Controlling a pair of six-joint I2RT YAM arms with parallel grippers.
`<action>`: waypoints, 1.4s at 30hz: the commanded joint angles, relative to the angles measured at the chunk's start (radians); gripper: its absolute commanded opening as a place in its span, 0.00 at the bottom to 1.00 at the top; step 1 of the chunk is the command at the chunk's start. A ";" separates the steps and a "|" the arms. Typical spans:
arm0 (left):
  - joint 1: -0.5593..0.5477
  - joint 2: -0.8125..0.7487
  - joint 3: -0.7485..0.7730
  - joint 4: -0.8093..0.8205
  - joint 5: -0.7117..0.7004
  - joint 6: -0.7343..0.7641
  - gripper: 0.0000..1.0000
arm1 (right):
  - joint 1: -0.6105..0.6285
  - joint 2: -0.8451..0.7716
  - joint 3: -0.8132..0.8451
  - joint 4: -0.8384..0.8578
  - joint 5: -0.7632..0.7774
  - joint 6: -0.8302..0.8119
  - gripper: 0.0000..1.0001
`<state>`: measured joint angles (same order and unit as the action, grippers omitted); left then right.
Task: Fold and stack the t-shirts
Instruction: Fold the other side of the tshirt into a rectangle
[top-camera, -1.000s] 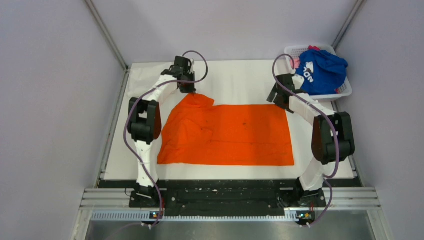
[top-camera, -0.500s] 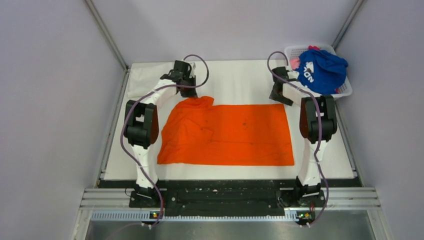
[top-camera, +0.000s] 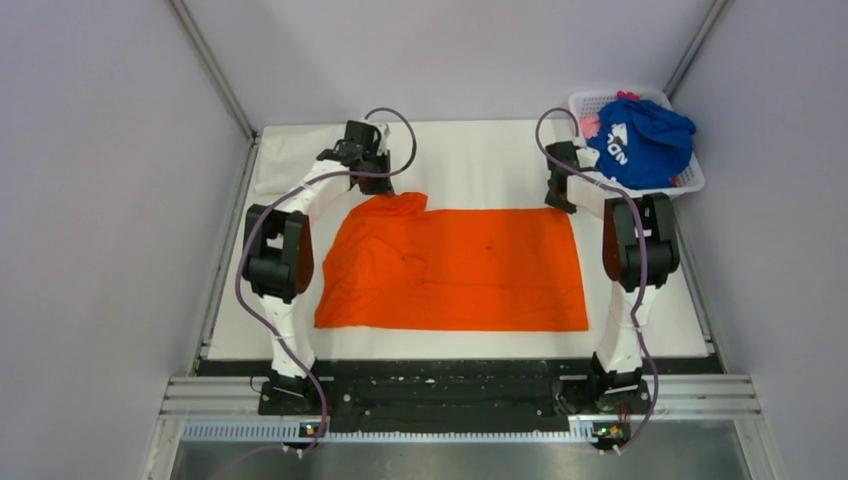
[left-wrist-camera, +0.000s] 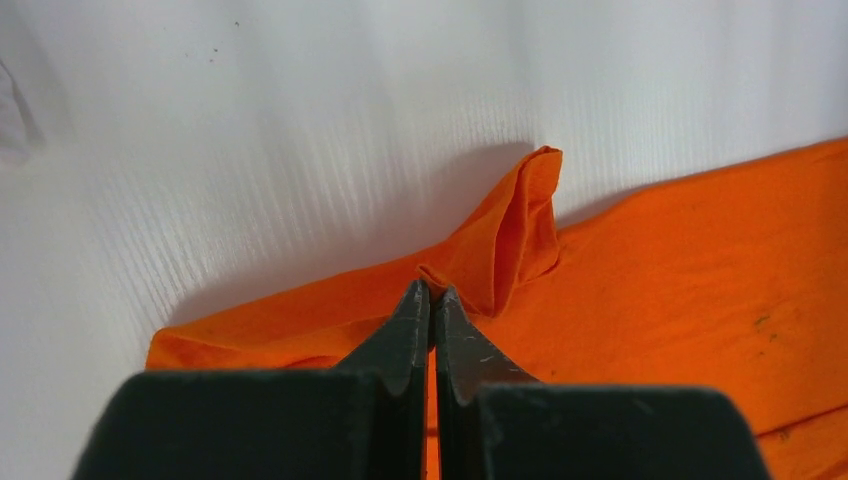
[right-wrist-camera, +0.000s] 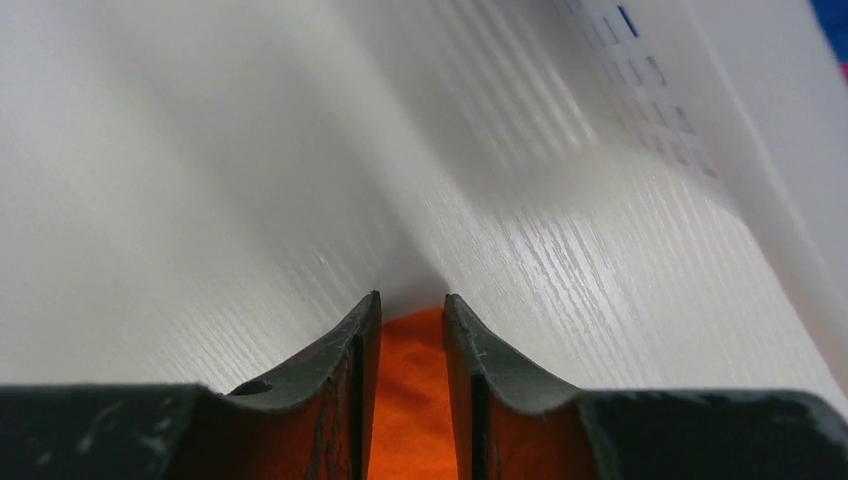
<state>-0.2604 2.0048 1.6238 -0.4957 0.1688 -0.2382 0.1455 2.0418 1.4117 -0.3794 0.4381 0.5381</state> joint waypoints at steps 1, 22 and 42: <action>-0.005 -0.076 -0.018 0.038 0.018 -0.016 0.00 | -0.005 -0.055 -0.057 -0.009 -0.028 0.007 0.29; -0.018 -0.178 -0.106 0.038 0.007 -0.037 0.00 | 0.045 -0.246 -0.176 0.074 0.015 -0.123 0.00; -0.082 -0.674 -0.603 0.062 -0.156 -0.181 0.00 | 0.153 -0.706 -0.499 -0.063 0.046 -0.040 0.00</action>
<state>-0.3370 1.4647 1.0935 -0.4637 0.0582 -0.3447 0.2916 1.4330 0.9451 -0.3931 0.4667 0.4732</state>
